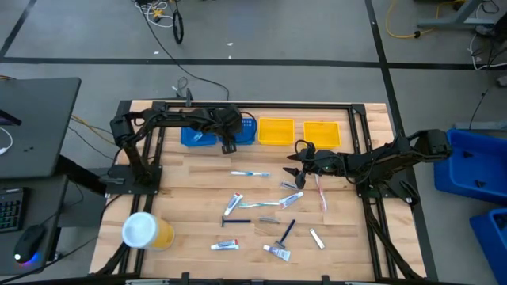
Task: Pick & Place Travel size toiletries
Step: Put the white toothpaste into the left yellow bin
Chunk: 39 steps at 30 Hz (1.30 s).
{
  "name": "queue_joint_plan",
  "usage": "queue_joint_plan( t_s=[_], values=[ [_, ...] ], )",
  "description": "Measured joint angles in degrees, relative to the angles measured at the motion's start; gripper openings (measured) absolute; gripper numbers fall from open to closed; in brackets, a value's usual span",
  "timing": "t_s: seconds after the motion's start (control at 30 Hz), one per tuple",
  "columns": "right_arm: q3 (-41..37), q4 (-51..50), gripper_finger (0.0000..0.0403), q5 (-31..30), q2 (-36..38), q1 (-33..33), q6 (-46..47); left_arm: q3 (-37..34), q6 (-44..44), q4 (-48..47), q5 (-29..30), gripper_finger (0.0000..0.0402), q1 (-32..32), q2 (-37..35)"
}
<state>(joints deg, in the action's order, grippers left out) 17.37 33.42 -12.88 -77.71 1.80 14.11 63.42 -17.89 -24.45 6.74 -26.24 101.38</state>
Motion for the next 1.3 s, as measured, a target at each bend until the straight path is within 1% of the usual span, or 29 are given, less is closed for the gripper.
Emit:
queue_joint_plan(
  t_s=[0.17,0.33,0.4,0.6,0.8,0.93,1.07,1.2,1.3],
  values=[
    [0.0,-0.6,0.0271,0.0,0.0,0.0,0.6,0.0,2.9,0.3,0.1,0.0174,0.6,-0.1],
    [0.0,-2.1,0.0277,0.1,0.0,0.0,2.9,1.8,6.4,-3.5,0.2,0.0168,2.1,-2.6],
    [0.0,-2.9,0.0279,0.1,0.0,0.0,3.0,2.2,8.0,-4.8,-0.5,0.0162,2.7,-4.7],
    [0.0,-4.9,0.0282,0.0,0.0,0.0,3.0,2.3,10.7,-8.6,0.1,0.0149,6.3,-13.8],
    [0.0,-5.1,0.0271,0.0,0.0,0.0,3.0,1.5,14.6,-11.9,0.1,0.0146,11.5,-22.6],
    [0.0,-5.0,0.0262,0.1,0.0,0.0,3.0,-1.5,16.6,-12.5,0.8,0.0146,15.5,-27.1],
    [0.0,-5.0,0.0257,0.1,0.0,0.0,3.0,-7.1,21.5,-11.4,3.0,0.0146,19.4,-31.0],
    [0.0,-3.6,0.0263,1.4,0.0,0.0,-0.4,-15.0,28.2,-6.5,6.9,0.0146,23.7,-34.1],
    [0.0,0.7,0.0272,1.5,0.0,0.0,-2.7,-21.0,31.9,-0.3,7.3,0.0146,26.5,-34.8]
  ],
)
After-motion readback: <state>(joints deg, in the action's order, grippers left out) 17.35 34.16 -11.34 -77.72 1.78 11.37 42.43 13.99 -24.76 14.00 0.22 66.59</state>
